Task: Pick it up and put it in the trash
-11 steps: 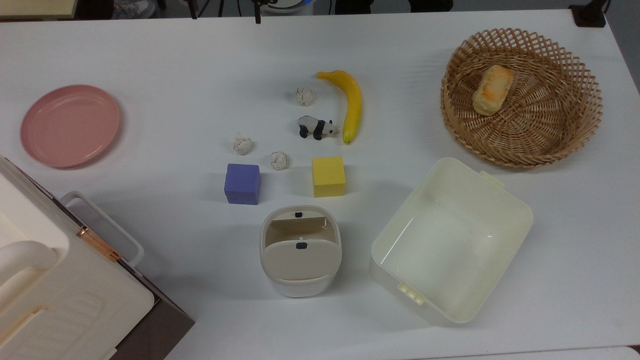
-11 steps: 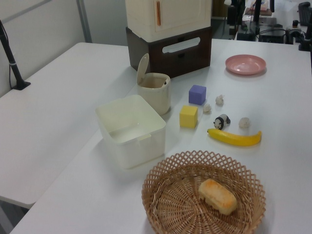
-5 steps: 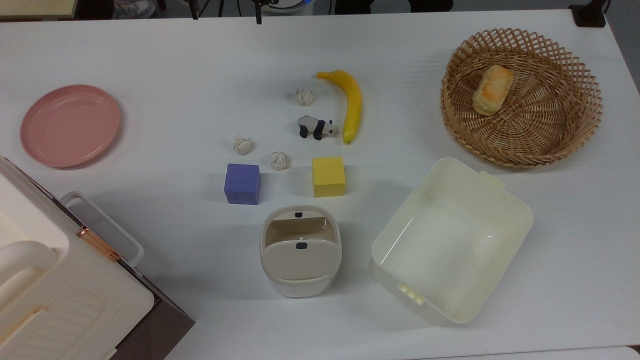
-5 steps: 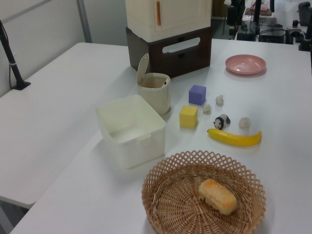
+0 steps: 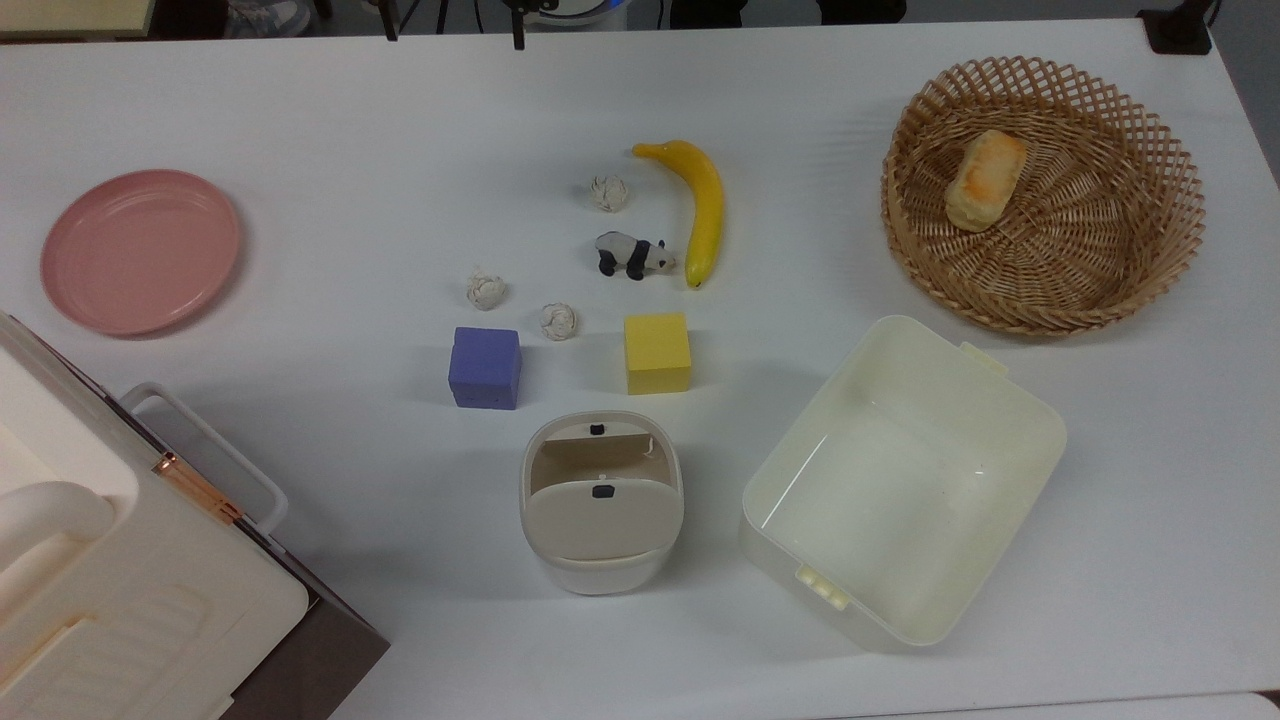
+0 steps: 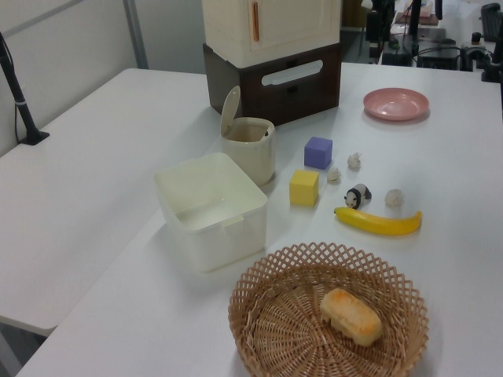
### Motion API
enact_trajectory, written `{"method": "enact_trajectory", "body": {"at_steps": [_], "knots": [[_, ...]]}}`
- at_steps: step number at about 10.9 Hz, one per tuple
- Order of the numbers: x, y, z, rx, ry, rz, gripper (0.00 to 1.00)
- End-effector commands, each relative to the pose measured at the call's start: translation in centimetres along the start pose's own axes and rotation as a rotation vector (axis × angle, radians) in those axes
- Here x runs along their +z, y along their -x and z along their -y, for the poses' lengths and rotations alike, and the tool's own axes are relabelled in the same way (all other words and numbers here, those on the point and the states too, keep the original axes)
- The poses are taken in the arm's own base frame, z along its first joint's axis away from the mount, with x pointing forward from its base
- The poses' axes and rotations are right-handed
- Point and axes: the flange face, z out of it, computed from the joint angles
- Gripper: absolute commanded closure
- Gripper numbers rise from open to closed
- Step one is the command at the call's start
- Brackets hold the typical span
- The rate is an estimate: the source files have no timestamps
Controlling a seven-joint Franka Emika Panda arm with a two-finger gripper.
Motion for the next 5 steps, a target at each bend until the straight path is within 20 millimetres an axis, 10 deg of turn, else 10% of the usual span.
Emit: {"method": "enact_trajectory", "body": {"at_steps": [1,5], "knots": [[0.12,0.19,0.5,-0.015,0.001,0.012,0.0],[0.51,-0.15,0.55,-0.017,-0.001,0.014,0.0]]}}
